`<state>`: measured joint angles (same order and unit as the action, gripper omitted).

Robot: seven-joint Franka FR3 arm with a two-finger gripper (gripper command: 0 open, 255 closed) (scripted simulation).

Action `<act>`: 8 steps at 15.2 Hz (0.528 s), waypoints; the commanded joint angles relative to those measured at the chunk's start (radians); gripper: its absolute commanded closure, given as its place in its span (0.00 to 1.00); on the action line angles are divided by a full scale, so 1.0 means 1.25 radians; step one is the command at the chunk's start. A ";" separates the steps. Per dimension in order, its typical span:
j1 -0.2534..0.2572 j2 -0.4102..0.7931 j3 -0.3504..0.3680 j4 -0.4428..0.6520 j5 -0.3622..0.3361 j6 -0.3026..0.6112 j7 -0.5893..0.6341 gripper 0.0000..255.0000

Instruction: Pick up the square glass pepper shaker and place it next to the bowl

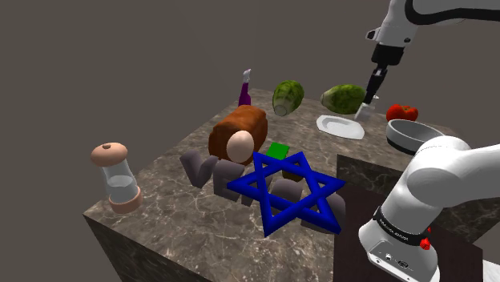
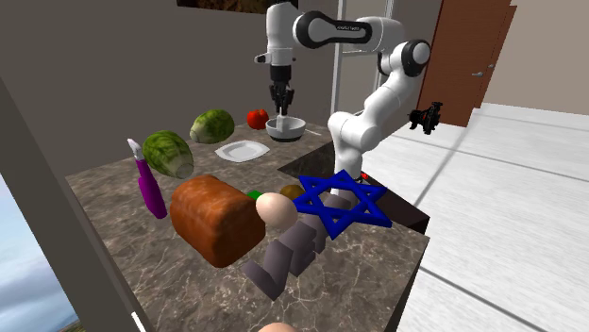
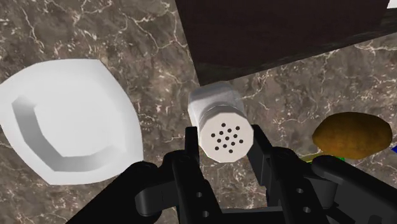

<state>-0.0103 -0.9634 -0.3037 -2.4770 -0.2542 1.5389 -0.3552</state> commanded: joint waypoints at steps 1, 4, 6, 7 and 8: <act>-0.008 0.021 -0.043 0.022 -0.031 0.007 -0.040 1.00; -0.016 0.056 -0.104 0.058 -0.069 0.019 -0.097 1.00; -0.017 0.083 -0.145 0.086 -0.091 0.028 -0.134 1.00; -0.016 0.098 -0.166 0.101 -0.101 0.033 -0.152 1.00; -0.015 0.113 -0.187 0.117 -0.110 0.038 -0.171 1.00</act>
<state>-0.0287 -0.8380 -0.5132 -2.3503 -0.3794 1.5841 -0.5447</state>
